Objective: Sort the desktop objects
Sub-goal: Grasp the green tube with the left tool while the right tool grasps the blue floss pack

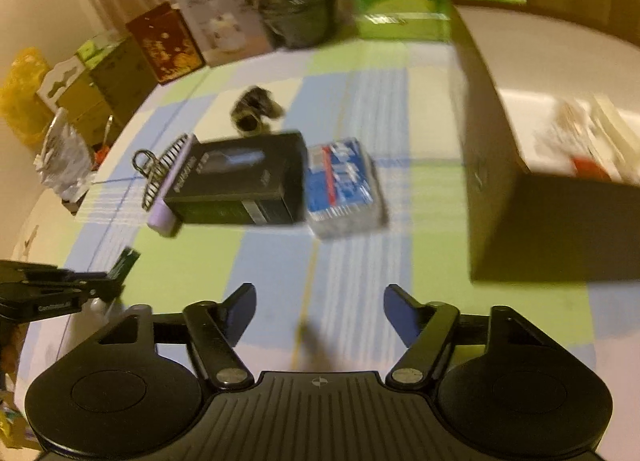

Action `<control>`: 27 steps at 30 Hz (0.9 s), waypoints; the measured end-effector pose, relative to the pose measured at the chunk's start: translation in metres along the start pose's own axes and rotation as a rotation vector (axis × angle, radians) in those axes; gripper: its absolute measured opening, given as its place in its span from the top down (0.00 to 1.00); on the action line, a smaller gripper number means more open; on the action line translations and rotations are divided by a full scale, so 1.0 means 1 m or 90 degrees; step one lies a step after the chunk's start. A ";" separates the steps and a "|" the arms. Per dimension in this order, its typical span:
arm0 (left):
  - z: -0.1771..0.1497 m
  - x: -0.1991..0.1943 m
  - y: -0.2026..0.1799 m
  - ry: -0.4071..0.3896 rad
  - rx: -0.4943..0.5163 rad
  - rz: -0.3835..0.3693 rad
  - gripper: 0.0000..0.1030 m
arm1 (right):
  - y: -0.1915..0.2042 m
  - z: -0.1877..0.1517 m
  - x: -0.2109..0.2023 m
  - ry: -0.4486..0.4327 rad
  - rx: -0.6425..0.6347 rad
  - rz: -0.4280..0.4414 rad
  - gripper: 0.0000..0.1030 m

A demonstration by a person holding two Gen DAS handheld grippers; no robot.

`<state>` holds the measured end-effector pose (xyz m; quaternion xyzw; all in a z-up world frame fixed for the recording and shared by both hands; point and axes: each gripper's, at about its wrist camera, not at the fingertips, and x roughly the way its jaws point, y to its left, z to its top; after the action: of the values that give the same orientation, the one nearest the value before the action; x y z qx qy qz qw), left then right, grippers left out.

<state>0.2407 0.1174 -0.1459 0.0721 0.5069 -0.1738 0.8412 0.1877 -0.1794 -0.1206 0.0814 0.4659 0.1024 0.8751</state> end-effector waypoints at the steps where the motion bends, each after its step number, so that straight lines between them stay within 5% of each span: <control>1: -0.001 -0.001 0.007 -0.001 -0.022 0.014 0.88 | 0.004 0.005 0.005 -0.008 -0.012 -0.006 0.38; 8: -0.001 -0.006 0.036 -0.011 -0.122 0.071 0.88 | 0.010 0.029 0.042 -0.038 -0.073 -0.092 0.38; 14: 0.001 -0.005 0.041 -0.016 -0.149 0.075 0.88 | 0.008 0.034 0.071 -0.014 -0.101 -0.100 0.36; 16: 0.002 -0.004 0.041 -0.016 -0.153 0.074 0.88 | 0.005 0.035 0.077 -0.015 -0.104 -0.107 0.36; 18: 0.004 -0.003 0.041 -0.014 -0.152 0.076 0.88 | 0.002 0.035 0.080 -0.014 -0.105 -0.105 0.47; 27: 0.009 0.000 0.033 0.005 -0.118 0.096 0.87 | -0.003 0.003 0.046 0.045 -0.093 -0.072 0.47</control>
<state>0.2609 0.1453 -0.1436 0.0327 0.5172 -0.0622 0.8530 0.2160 -0.1710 -0.1561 -0.0130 0.4917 0.0895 0.8661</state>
